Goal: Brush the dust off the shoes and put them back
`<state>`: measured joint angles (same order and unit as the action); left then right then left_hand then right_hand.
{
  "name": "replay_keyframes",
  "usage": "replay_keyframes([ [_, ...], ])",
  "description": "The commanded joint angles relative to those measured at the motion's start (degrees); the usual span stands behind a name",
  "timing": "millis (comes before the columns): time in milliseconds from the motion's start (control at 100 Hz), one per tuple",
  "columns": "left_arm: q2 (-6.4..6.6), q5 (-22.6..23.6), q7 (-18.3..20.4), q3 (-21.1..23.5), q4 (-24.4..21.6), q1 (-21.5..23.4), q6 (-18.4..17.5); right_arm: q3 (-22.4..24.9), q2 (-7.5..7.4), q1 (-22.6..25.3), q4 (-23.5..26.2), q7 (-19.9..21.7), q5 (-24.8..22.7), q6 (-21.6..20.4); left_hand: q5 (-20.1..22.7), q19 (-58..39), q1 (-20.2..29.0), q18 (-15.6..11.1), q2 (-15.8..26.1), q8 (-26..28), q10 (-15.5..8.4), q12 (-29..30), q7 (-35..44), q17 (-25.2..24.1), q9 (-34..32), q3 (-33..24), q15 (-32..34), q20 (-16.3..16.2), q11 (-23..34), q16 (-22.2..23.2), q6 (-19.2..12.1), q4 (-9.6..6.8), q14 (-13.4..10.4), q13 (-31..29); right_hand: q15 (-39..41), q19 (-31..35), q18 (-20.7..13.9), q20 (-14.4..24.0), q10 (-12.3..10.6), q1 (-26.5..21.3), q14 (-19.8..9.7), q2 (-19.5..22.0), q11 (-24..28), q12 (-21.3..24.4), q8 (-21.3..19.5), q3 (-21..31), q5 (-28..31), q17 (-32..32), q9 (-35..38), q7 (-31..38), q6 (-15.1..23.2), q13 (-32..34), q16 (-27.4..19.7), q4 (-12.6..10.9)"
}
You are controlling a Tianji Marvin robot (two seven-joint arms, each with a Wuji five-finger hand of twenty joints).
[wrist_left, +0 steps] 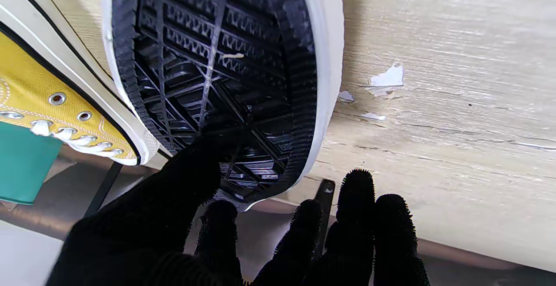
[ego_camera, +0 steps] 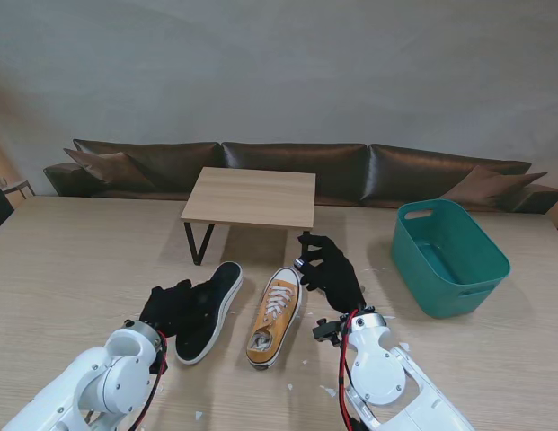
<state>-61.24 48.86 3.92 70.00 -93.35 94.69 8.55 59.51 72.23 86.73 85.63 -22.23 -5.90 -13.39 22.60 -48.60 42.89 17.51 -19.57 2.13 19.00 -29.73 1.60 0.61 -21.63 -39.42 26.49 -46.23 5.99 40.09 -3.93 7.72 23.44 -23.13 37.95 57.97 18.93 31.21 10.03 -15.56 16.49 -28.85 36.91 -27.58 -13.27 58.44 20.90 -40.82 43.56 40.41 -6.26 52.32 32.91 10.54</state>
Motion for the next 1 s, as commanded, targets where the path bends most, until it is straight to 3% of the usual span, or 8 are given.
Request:
replay_keyframes([
  [0, 0.59, 0.28, 2.62, -0.12, 2.31, 1.58, 0.08, -0.06, 0.24, 0.40, 0.09, 0.90, 0.08, -0.01, 2.00, -0.86, 8.48, -1.26, -11.76, 0.98, -0.42, -1.43, 0.93, -0.36, -0.58, -3.88, 1.93, -0.80, 0.47, 1.20, -1.61, -3.17, -0.73, 0.65, 0.09, -0.61, -0.02, 0.94, 0.53, 0.91, 0.91, 1.65, 0.05, 0.17, -0.47, -0.20, 0.63, 20.24, 0.44, -0.27, 0.30, 0.32, 0.00, -1.73],
  [240, 1.54, 2.57, 7.60, 0.48, 1.53, 1.25, -1.73, 0.06, 0.21, 0.41, 0.13, 1.19, 0.47, 0.18, 5.13, -1.23, 4.60, -1.12, -11.87, 3.74, -0.47, -4.39, 4.33, -0.21, -2.02, -6.54, 3.45, -0.33, 0.95, 1.87, -0.11, -2.80, -1.41, 0.40, 0.04, -0.65, -0.02, 0.91, 0.58, 0.87, 0.95, 1.73, -0.01, 0.18, -0.42, -0.20, 0.63, 20.36, 0.41, -0.29, 0.24, 0.29, -0.01, -1.75],
  [520, 2.24, 2.21, 12.57, -0.91, 2.38, -1.47, -1.32, 0.26, 0.18, 0.54, 0.27, 1.43, 0.89, 0.19, 6.47, -0.58, 0.50, -1.04, -12.12, 5.92, -0.23, -5.54, 6.40, -0.43, -2.60, -8.22, 1.85, 0.34, 0.70, 0.79, 1.49, -2.22, -1.25, 1.20, 0.07, -0.67, -0.02, 0.90, 0.63, 0.83, 0.95, 1.76, -0.05, 0.18, -0.38, -0.18, 0.65, 20.39, 0.38, -0.32, 0.20, 0.34, 0.01, -1.77],
  [990, 2.62, -1.99, 15.68, -8.06, 8.68, -9.07, 1.86, 0.38, 0.16, 0.57, 0.26, 1.91, 1.75, 0.33, 8.12, 0.04, 0.15, -1.20, -11.10, 7.74, -0.20, -5.67, 7.17, -0.43, -3.08, -7.59, 1.14, 0.67, 0.84, 0.60, 2.06, -2.10, -1.06, 1.16, 0.08, -0.70, 0.02, 0.93, 0.74, 0.88, 1.05, 1.91, -0.09, 0.18, -0.34, -0.29, 0.60, 20.41, 0.35, -0.36, 0.09, 0.32, 0.04, -1.77],
])
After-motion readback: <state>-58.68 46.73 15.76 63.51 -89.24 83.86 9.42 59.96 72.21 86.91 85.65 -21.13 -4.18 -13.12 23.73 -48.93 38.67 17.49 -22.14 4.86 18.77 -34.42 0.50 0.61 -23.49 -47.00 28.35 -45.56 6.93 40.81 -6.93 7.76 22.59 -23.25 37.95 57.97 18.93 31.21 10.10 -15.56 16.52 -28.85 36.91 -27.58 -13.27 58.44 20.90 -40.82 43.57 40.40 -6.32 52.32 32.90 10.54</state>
